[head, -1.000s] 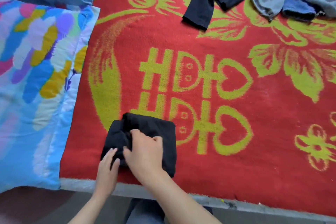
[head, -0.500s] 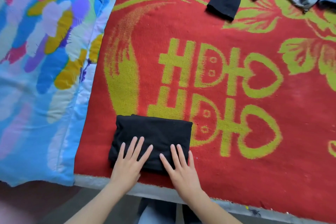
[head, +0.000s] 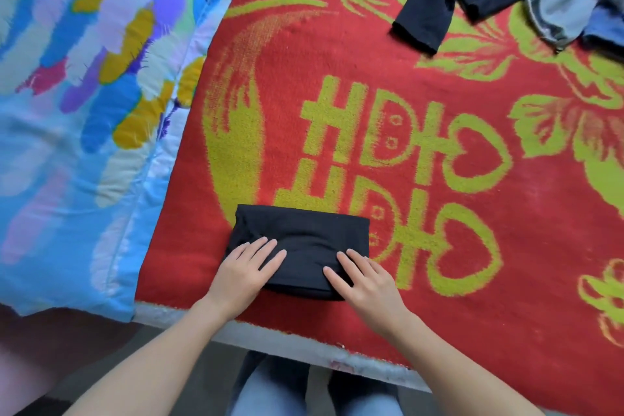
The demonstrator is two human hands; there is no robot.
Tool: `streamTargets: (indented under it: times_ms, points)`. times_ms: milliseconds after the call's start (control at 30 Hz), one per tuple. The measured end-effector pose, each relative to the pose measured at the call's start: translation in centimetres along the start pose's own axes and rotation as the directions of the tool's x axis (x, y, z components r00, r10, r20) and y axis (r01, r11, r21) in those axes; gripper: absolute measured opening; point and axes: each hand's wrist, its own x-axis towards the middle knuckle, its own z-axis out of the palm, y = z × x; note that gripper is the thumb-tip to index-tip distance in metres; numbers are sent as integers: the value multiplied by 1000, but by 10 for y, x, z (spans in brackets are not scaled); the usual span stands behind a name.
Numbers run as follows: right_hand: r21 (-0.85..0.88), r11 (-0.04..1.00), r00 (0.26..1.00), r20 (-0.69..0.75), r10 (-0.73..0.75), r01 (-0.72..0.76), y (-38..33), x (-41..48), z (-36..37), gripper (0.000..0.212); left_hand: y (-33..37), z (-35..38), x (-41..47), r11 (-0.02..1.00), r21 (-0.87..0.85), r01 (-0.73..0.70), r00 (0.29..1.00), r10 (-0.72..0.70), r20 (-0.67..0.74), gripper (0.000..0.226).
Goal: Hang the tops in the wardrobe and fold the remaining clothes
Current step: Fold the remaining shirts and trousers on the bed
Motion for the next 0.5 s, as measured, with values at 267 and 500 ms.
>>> streamTargets:
  times_ms: [267, 500]
  points:
    - [12, 955, 954, -37, -297, 297, -2, 32, -102, 25, 61, -119, -25, 967, 79, 241, 959, -225, -172, 54]
    - [112, 730, 736, -29, -676, 675, -92, 48, -176, 41, 177, -198, -158, 733, 147, 664, 723, -581, -374, 61]
